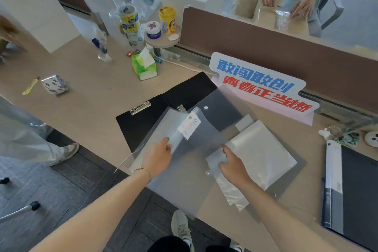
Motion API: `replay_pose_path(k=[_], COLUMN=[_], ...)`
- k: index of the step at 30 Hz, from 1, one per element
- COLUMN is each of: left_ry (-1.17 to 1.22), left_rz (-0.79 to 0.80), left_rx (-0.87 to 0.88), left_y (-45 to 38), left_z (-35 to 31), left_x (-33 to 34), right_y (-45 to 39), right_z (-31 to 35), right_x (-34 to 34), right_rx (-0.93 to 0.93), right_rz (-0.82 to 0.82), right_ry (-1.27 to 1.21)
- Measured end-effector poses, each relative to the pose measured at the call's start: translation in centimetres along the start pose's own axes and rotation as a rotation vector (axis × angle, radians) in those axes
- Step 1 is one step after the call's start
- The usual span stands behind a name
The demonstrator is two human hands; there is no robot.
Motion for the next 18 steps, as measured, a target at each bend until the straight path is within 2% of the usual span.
replay_pose_path(k=[4, 8, 11, 15, 18], left_ry=[0.011, 0.205, 0.425, 0.768, 1.030], left_rz=[-0.153, -0.233, -0.183, -0.043, 0.050], left_rx=[-0.016, -0.057, -0.041, 0.009, -0.015], left_y=[0.4, 0.7, 1.3, 2.4, 3.0], left_z=[-0.5, 0.1, 0.2, 0.3, 0.6], left_x=[-5.7, -10.3, -12.7, -14.1, -13.9], right_y=[-1.0, -1.8, -2.7, -3.2, -3.6], right_z=[2.4, 5.5, 7.7, 9.9, 10.0], right_x=[0.6, 1.8, 2.5, 3.2, 3.0], right_rx=[0.000, -0.004, -0.011, 0.014, 0.101], right_rz=[0.007, 0.025, 0.008, 0.003, -0.025], right_ry=[-0.058, -0.235, -0.368, -0.728, -0.910])
Point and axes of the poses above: each hand's wrist, its own y-axis away from the middle knuckle, its own x-axis out of the palm, z = x × y, the point moved 4 cm from there along -y, towards the middle knuckle, and after that the axes turned 9 degrees about -x, right-handed, at the moved point
